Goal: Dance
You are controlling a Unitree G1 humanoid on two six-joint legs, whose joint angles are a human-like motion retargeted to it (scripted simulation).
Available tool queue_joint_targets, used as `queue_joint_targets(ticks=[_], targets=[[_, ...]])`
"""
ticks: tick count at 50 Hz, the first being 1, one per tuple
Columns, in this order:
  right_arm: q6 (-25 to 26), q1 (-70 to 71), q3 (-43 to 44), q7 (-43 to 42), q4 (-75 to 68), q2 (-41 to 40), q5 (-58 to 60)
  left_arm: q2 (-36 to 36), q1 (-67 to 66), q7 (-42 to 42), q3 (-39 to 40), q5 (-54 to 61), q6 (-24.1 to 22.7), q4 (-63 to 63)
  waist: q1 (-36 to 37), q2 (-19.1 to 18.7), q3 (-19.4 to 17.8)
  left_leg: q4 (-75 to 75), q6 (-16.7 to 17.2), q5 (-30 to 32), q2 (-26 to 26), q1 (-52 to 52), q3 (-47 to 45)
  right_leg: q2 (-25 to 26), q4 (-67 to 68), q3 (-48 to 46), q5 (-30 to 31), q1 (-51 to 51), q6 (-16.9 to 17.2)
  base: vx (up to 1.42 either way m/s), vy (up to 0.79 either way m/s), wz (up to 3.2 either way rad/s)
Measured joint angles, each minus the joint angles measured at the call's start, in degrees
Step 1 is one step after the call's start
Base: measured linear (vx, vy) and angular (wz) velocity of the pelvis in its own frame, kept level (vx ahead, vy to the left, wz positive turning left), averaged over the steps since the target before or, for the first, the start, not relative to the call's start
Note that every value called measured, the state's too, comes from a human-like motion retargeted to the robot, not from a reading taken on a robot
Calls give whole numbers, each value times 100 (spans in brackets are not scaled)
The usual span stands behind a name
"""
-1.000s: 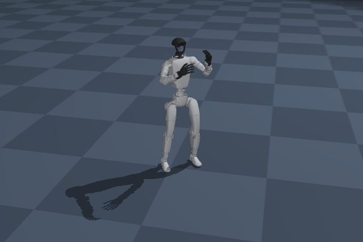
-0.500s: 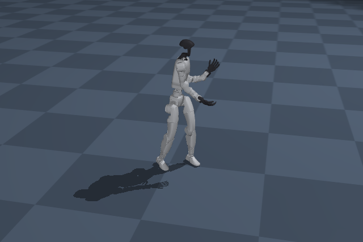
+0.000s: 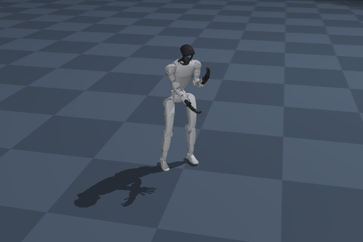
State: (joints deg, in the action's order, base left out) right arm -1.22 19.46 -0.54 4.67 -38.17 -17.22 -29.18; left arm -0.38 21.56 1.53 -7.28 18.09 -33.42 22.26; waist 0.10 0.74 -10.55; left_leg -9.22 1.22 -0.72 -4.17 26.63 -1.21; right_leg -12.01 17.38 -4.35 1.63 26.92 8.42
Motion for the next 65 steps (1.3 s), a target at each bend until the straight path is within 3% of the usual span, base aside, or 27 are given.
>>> queue_joint_targets(ticks=[2,5,8,11,12,15,16,19,21,22,25,26,29,32,35,37,38,40,42,43,45,48,53,56,60,62,65], targets=[[-189,-70,-72,126,325,96,-509,-1,386,-451,-412,-523,558,303,-107,43,9,67,-30,-78,70,-169,-279,77,-78,65,247,104,-128,-63,36,-243],[-1578,-178,-517,61,1584,168,-565,-251,395,-523,-437,-1438,1178,80,-307,115,-5,223,-39,-187,191,-452,-835,231,-183,138,532,260,-318,-50,41,-263],[-3251,-158,-1138,63,3218,302,-175,-920,73,862,50,-2018,1191,-1466,-700,240,33,407,-37,-288,147,-757,-1277,429,-336,666,651,325,-320,-41,43,-228],[-4120,-6,-1255,-439,4525,882,744,-1510,139,1048,452,-1167,1186,-3650,-999,257,89,483,-34,-353,82,-930,-1523,581,-437,1170,715,376,-264,-46,26,-140],[-4155,4,-1132,-708,4819,1111,1173,-1575,268,525,515,-462,1550,-4346,-1015,229,113,478,-20,-379,87,-949,-1642,626,-460,1297,736,411,-272,-33,22,-108],[-3718,-220,-504,-1974,5103,1601,2550,-1583,701,-1637,447,1393,4006,-5985,-933,137,181,390,42,-489,95,-916,-1996,765,-512,1651,775,569,-349,-40,10,-90],[-3615,-397,-334,-2384,4892,1619,2666,-1568,796,-1769,271,1343,4075,-6021,-923,104,194,368,54,-524,88,-899,-2073,794,-524,1722,784,617,-381,-33,5,-58],[-3451,-796,112,-3211,3667,1359,2362,-1778,1003,-1363,-174,648,3249,-5401,-807,32,323,300,102,-630,82,-764,-2326,907,-499,1967,795,884,-462,-29,0,-56],[-3178,-872,423,-2770,2458,1005,1335,-2069,1204,-1094,-378,89,2380,-4601,-644,0,395,280,137,-683,98,-715,-2513,1023,-470,2152,811,1034,-499,-26,-2,-73],[-2736,-842,603,-2225,1901,850,526,-2129,1366,-1034,-529,-75,1968,-4136,-544,-21,419,274,146,-702,119,-696,-2607,1095,-456,2238,824,1100,-517,-21,2,-82],[-320,-767,1049,-123,960,665,-1744,-1855,1948,-959,-1161,-534,1012,-2614,-283,-49,426,267,152,-737,164,-663,-2799,1271,-443,2413,844,1213,-575,-19,-5,-58],[-238,-823,1057,235,994,764,-1981,-1702,2039,-1029,-1292,-938,901,-2213,-238,-49,404,275,159,-735,169,-677,-2791,1296,-452,2422,840,1199,-594,-14,-10,-23],[-1111,-833,764,-54,1576,983,-2124,-1176,1897,-242,-1352,-2705,1102,-1484,-206,-62,373,322,179,-706,215,-655,-2797,1359,-446,2413,794,1239,-626,-13,-13,-2],[-2853,-783,88,-388,3113,1080,-1563,-1168,1306,2768,-1101,-4503,1448,-2290,-279,-47,402,426,176,-636,236,-586,-2749,1401,-430,2378,758,1323,-628,-8,-9,11],[-3978,-512,-284,-238,4558,1376,-930,-1625,801,4352,-965,-3437,1144,-4213,-261,14,427,538,136,-539,237,-583,-2658,1410,-459,2287,743,1296,-663,0,-8,22],[-4183,-345,-304,-265,5229,1663,-249,-2028,733,1862,-891,-385,1567,-4793,-227,39,422,596,103,-467,236,-558,-2562,1390,-443,2183,720,1301,-708,5,-12,39],[-4122,-277,-309,-391,5462,1791,82,-2113,713,1,-813,1282,2025,-4706,-215,50,420,621,80,-438,232,-539,-2519,1381,-436,2135,707,1306,-733,8,-13,39],[-4014,-287,-288,-666,5726,1964,606,-2095,851,-1417,-632,3422,2180,-4327,-154,67,416,661,39,-381,227,-502,-2423,1351,-447,2041,680,1298,-784,12,-11,42],[-4087,-494,-188,-956,5678,2038,896,-2082,1169,-966,-695,3558,1244,-3848,-115,87,393,672,20,-323,231,-465,-2276,1277,-475,1894,641,1245,-831,12,-14,63],[-4180,-610,-130,-1158,5521,2030,1020,-2007,1300,-605,-843,3033,597,-3488,-125,88,383,671,8,-293,235,-422,-2178,1228,-471,1802,608,1236,-847,19,-16,78],[-4243,-926,1,-1511,4931,1870,1021,-1699,1485,-301,-1000,1779,56,-2702,-104,80,383,677,-10,-239,261,-377,-1982,1153,-475,1608,539,1173,-870,26,-16,79],[-3849,-1319,173,-1452,3524,1371,459,-1318,1565,-601,-1096,595,294,-1897,-111,63,408,702,-6,-173,310,-360,-1708,1075,-462,1336,406,1049,-867,27,-15,72],[-1335,-1502,1144,280,-191,1104,-509,-989,810,-1059,-1308,-35,1004,-2167,-126,98,541,628,111,-51,480,-373,-1278,938,-238,901,-19,709,-744,44,-11,102],[-466,-1576,1418,649,-1666,1347,-377,-955,249,-1140,-1158,-426,1245,-3525,-36,100,607,506,210,-11,556,-432,-990,844,20,699,-335,426,-625,57,2,150],[-404,-1585,1420,119,-2505,1197,144,-1139,-420,-1353,-713,-247,2396,-5433,-49,66,593,197,308,-24,590,-529,-333,696,383,388,-752,-142,-394,54,-10,211],[-622,-1491,1160,13,-2489,1060,601,-1178,-778,-1349,-322,311,2244,-5458,-96,60,610,14,376,-70,598,-537,44,652,461,200,-893,-436,-267,53,-15,221],[-617,-1238,455,250,-2186,991,1295,-1131,-1144,-566,336,510,1205,-4925,8,74,675,-266,407,-167,590,-532,410,627,520,-10,-1041,-808,-99,52,-11,164]])
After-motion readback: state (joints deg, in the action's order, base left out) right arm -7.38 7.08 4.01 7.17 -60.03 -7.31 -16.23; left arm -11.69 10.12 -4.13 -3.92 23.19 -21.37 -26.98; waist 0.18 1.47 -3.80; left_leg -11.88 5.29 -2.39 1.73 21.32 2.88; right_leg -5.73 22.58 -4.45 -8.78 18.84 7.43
